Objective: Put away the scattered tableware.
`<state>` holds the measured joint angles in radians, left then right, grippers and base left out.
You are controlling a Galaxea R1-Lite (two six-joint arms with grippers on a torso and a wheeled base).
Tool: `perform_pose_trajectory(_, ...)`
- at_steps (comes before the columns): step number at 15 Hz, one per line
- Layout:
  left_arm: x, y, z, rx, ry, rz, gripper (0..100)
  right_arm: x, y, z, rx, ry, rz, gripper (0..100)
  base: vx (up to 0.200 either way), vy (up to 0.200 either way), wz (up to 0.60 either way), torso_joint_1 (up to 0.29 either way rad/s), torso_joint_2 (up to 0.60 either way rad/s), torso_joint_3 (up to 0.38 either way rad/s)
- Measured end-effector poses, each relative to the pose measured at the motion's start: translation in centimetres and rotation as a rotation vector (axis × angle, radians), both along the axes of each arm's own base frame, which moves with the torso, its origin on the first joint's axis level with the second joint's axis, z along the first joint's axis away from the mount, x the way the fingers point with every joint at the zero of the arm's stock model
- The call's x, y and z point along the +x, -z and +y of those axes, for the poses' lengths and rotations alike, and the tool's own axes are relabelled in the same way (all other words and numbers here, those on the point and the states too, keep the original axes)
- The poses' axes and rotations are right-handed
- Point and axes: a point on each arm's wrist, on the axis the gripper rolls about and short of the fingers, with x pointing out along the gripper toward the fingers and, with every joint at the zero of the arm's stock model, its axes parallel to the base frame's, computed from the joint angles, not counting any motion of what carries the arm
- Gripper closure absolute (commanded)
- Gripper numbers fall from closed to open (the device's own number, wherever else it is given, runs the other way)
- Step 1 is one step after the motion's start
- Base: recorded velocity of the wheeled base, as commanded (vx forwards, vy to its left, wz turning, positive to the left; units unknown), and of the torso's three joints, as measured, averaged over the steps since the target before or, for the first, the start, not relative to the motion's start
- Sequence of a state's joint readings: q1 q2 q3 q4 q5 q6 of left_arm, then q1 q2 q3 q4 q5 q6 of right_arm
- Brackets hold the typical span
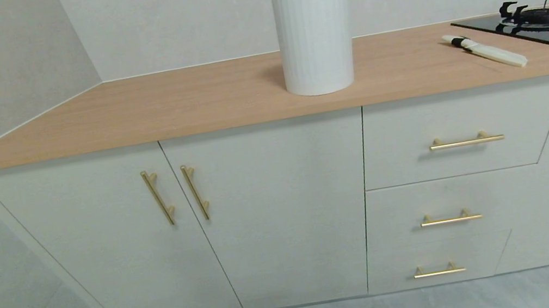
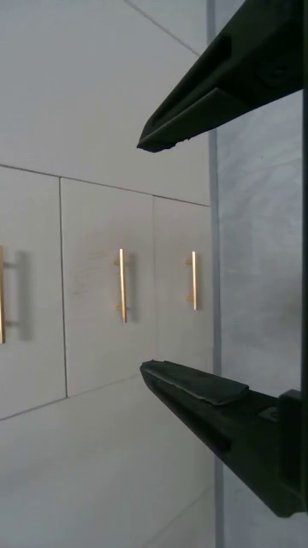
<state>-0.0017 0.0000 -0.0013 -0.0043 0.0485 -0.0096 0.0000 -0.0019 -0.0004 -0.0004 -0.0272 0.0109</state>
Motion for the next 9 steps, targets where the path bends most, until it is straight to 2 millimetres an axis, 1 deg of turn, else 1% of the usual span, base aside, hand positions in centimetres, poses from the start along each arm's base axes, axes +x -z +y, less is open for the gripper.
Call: perform_pose_trajectory(9,0.0,-0.01,0.0,-0.002,0.0,0.0,0,0.0,0.0,0.0,0.0,0.0,0.001,0,0.2,0.0,0.0,0.001,0.0,0.003)
